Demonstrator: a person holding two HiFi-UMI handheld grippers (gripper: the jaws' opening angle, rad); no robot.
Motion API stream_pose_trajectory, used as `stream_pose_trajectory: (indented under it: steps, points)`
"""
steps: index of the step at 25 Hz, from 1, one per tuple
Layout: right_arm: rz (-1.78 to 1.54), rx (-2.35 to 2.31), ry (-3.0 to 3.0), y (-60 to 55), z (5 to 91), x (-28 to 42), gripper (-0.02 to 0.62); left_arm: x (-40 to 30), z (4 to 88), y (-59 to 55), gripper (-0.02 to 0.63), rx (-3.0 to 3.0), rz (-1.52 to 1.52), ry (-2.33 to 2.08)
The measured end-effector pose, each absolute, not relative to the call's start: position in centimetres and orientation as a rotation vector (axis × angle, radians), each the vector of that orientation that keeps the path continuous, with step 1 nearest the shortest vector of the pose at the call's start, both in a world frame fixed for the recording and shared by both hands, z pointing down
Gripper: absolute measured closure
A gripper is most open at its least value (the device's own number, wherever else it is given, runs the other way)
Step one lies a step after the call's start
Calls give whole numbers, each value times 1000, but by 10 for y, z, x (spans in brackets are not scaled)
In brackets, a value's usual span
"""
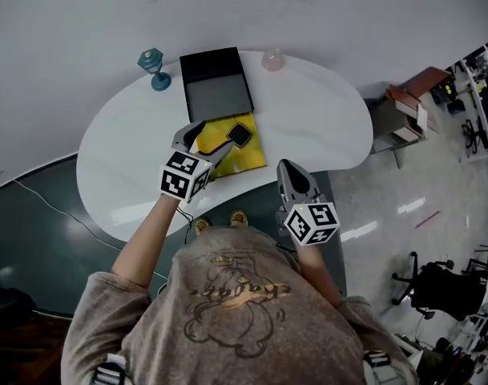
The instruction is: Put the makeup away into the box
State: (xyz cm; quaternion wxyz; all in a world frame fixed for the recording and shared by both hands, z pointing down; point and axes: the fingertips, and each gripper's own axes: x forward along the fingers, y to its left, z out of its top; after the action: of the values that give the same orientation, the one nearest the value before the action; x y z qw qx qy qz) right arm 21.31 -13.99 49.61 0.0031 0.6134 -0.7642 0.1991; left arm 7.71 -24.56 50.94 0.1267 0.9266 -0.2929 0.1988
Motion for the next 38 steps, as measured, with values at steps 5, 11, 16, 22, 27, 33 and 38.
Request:
stream_pose_trajectory:
  steps: [5,11,16,22,27,33,38]
  points:
    - [617,1836,-2459,-156,493,190,592,42,489,-235,262,2601,408,-929]
    - [619,1735,-2514,-176,495,162,591,-11,485,-232,262,2530,326,-1087]
    - [607,1673,-2545,-185,495,140,591,-51,480,-224,262,2494,260,-1210]
    - [589,1615,-2570,-189,493,122,591,-82,483,-210,262,2451,234,-1323]
    - [589,1600,-2571,-189,494,117,591,-100,497,-201,262,2390,244,-1382]
    - [586,1605,-2561,-186,497,119,591,-106,502,-196,337,2381,240,-1408]
    - [587,1627,-2542,-182,498,127,591,-107,501,-196,438,2391,229,-1422]
